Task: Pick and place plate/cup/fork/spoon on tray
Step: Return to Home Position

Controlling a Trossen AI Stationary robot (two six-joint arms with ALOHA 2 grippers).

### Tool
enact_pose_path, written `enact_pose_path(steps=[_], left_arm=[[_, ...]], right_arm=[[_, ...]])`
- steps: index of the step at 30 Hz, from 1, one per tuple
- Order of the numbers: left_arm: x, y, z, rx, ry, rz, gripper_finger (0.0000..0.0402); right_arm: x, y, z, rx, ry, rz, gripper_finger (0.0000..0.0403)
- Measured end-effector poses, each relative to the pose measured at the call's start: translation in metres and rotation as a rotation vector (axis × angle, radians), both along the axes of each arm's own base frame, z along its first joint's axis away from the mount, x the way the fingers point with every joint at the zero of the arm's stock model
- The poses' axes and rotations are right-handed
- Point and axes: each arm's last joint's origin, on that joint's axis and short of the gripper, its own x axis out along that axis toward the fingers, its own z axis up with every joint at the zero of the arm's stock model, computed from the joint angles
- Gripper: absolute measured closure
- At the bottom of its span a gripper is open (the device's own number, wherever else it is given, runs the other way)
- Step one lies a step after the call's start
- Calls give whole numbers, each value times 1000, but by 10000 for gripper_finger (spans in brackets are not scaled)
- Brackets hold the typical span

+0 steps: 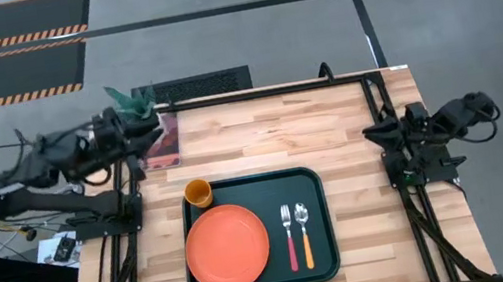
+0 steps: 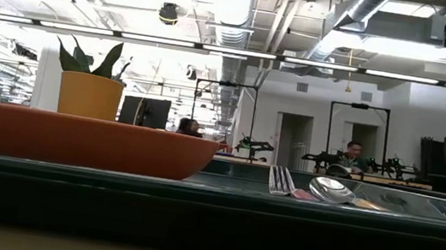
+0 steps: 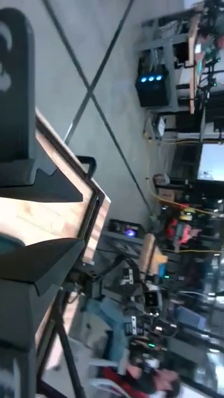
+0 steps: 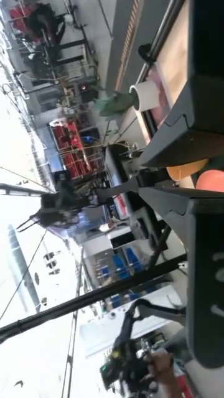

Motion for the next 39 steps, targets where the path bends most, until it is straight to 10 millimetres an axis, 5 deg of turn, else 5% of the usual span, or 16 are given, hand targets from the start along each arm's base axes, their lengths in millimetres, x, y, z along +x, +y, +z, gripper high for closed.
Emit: enact_pose_path(steps=[7,15,19,31,39], left_arm=[[-32,0,-74,-126,-175,-31,312],[-46,0,-139,-231,-221,-32,312],[-44,0,-167,-256,-214,-12,312],[-22,-1,-222,-347,-113,-15,312],[-14,-1,-234,-311,-147,-4,312]], right_arm=[[5,2,-12,-33,64,-5,315],[30,13,-72,88,162,-16,315],[36,15,-86,151,44,-11,315],[39,12,-98,156,102,-58,315],[40,13,-101,133,133,-11,315]])
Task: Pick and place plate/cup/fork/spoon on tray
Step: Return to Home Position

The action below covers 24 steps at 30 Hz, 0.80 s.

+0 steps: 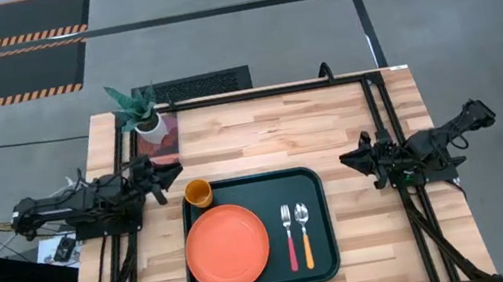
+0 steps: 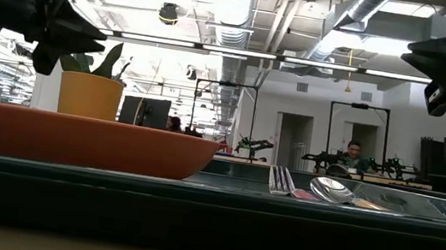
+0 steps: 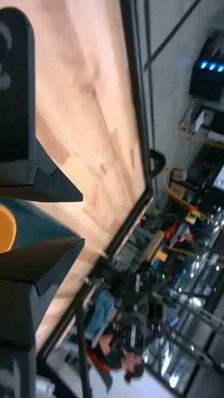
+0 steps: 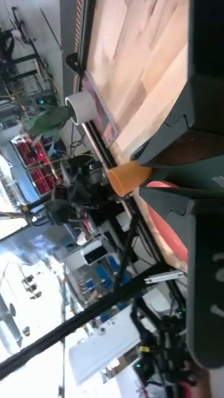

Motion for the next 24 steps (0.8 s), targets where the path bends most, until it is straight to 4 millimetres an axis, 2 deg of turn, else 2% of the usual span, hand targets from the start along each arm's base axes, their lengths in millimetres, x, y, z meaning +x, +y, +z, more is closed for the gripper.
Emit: enact_pose_path(steps=[7,13,24], left_arm=[[-1,2,0,9,-1,59,312],[-1,1,0,-35,-17,45,312],[-1,1,0,-13,-5,43,312]], right_arm=[[0,-1,0,5,4,-51,315],[0,-1,-2,-3,20,-53,315],[0,-1,-3,-7,25,-53,315]])
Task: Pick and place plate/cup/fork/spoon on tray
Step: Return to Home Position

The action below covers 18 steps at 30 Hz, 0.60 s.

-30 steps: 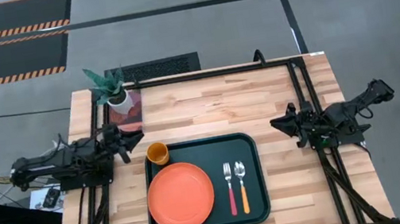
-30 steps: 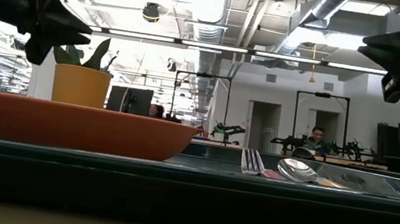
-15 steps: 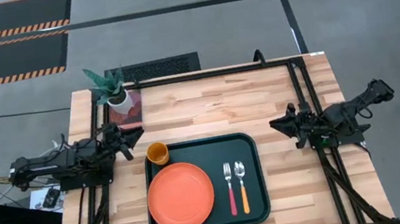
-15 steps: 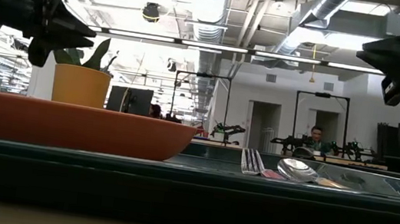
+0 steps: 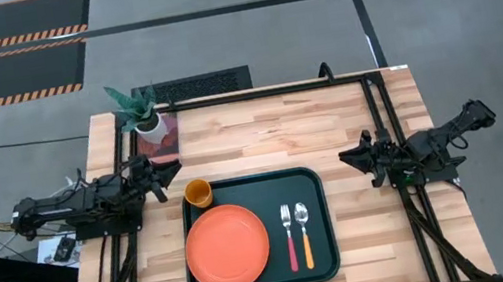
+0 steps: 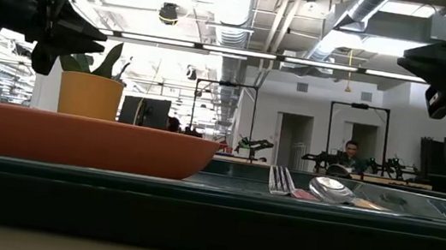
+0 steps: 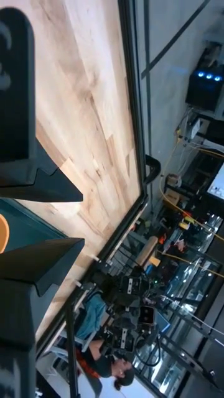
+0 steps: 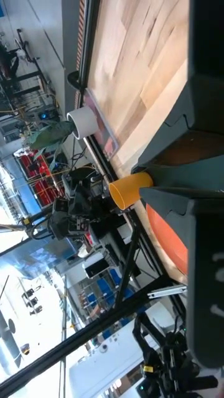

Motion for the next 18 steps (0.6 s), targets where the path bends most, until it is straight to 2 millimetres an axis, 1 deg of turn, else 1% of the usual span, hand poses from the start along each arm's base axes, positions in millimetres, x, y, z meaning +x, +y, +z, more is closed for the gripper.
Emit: enact_pose_path(steps=[18], left_arm=[[0,0,0,0,2,-1,312]], right_arm=[[0,0,-1,-2,4,0,315]])
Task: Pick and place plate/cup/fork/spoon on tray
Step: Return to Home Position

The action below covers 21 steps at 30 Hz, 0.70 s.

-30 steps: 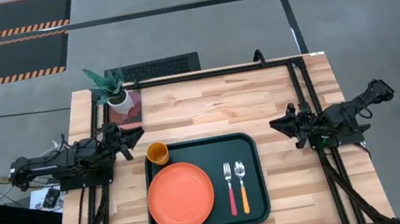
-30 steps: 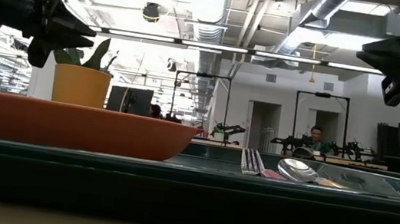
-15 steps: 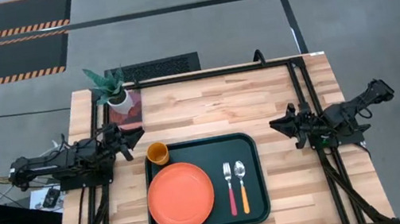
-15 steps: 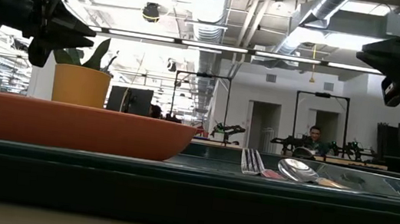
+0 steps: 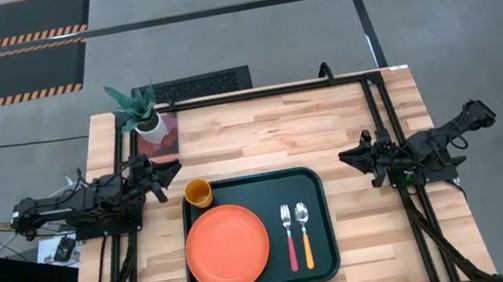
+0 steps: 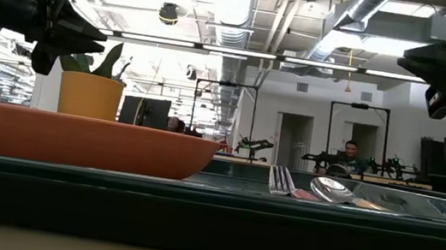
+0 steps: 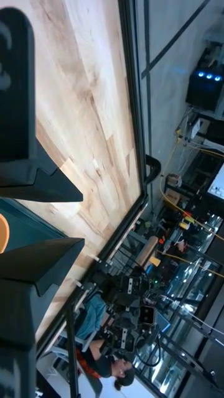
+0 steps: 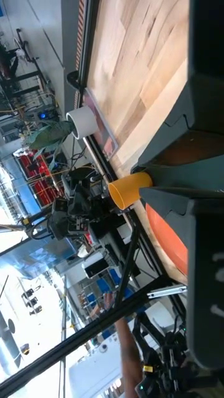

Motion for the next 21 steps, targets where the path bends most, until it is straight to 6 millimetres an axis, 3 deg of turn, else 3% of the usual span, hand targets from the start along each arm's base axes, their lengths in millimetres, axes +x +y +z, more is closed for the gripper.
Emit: enact_pose_path(steps=[21], left_arm=[[0,0,0,-1,0,0,312]], right_arm=[[0,0,0,-1,2,0,315]])
